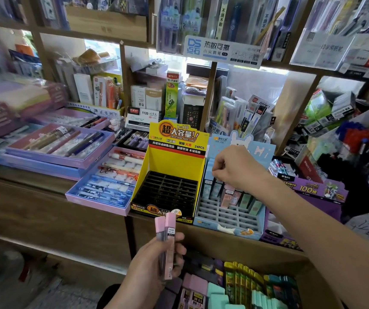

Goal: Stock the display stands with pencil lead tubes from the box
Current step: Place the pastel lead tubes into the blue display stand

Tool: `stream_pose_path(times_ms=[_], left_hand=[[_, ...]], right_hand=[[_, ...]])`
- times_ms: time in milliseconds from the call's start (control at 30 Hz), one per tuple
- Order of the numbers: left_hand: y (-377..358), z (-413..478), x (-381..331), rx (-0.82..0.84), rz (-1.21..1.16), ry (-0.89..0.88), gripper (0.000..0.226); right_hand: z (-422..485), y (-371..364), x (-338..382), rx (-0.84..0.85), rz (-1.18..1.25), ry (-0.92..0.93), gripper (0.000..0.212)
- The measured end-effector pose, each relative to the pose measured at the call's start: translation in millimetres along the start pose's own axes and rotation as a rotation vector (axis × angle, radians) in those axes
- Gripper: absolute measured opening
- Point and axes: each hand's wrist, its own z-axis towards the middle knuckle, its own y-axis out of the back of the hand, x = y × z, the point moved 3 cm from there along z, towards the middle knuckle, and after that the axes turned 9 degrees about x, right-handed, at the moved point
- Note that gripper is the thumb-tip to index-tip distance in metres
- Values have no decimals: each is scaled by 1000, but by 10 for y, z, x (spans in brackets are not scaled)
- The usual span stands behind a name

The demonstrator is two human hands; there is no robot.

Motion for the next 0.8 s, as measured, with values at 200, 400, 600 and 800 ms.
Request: stream_pose_path(times_ms=[200,400,600,800], left_hand=[[-45,14,-37,-36,-72,90,32],[-8,-25,-5,-48,14,13,20],[-31,-134,-25,30,48,-74,30],[-140,-99,-88,-59,-16,31,30]], right_hand=[[-11,26,-8,-18,-2,11,9],[-227,108,73,-186,134,36,5],[-457,-132,189,8,513,28,11],[-598,-502,342,300,622,97,25]])
